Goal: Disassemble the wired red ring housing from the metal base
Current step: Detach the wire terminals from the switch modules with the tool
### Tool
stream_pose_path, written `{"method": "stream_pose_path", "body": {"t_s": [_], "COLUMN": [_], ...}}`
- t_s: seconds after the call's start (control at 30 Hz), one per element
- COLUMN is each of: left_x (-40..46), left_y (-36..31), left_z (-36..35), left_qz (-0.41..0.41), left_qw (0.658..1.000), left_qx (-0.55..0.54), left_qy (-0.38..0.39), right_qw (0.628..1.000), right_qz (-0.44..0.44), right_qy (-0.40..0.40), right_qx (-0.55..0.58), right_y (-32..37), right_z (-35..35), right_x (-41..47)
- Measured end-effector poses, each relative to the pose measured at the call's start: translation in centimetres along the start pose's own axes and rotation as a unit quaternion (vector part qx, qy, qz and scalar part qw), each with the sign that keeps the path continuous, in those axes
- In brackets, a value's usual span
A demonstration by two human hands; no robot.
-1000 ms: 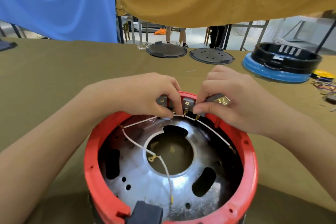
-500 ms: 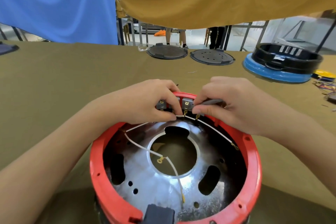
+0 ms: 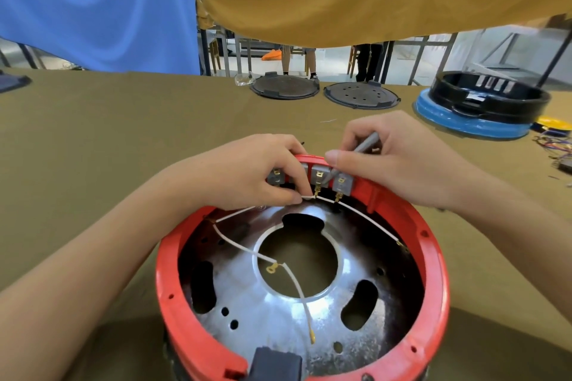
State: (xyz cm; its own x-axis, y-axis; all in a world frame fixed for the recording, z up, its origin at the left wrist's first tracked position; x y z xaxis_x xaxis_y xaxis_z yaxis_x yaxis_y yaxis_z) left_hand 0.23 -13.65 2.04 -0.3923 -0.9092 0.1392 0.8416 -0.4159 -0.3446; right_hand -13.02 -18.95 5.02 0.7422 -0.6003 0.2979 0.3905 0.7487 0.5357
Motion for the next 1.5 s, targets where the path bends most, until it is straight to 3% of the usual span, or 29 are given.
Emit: {"method": "stream_pose_path", "body": {"t_s": [0.2,0.33,0.57,0.73,0.9,1.23,1.5], "left_x": [0.0,0.0,0.0,0.0,-0.1,-0.1,0.0], "left_y": [0.1,0.1,0.0,0.1,0.0,0.0,0.0], "left_z": [0.0,0.0,0.0,0.0,0.0,-0.1,-0.1], "left_qz": [0.0,0.0,0.007,0.012,0.007,0.006,0.006], "left_qw": [1.0,1.0,1.0,1.0,1.0,1.0,1.0], "left_qx": [0.004,0.003,-0.013,-0.011,-0.001,-0.014,-0.015], "left_qy": [-0.001,-0.008,-0.007,-0.007,-0.002,0.009,0.006], "right_qw": [0.983,1.0,0.994,0.992,0.99,0.996,0.99], "right_qz": [0.087,-0.003,-0.074,-0.08,-0.029,-0.031,-0.028], "right_qy": [0.006,-0.007,0.014,-0.018,-0.071,-0.086,-0.132], "right_qx": [-0.161,0.012,0.077,0.095,0.12,0.024,0.052], "right_y": [2.0,0.2,-0.8,-1.3,-0.9,-1.0,-1.1], "right_z": [-1.1,-0.1,0.1,-0.1,-0.5,-0.4,-0.3], "right_x": [-1.5,-0.3,1.4,0.9,-0.4,1.4,1.8]}}
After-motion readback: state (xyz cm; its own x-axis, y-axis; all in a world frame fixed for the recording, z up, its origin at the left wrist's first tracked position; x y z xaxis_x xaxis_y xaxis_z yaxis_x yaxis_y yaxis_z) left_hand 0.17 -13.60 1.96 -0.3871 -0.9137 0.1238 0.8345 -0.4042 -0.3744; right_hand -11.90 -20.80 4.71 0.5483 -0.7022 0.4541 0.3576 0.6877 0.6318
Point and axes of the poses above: each hand's wrist, its own x-axis towards the middle knuckle, its own z-axis out of the back of the hand, y = z × x, the point moved 7 cm from there along x, towards the middle knuckle, and after that the axes turned 6 degrees about -z, right-handed, at the moved point
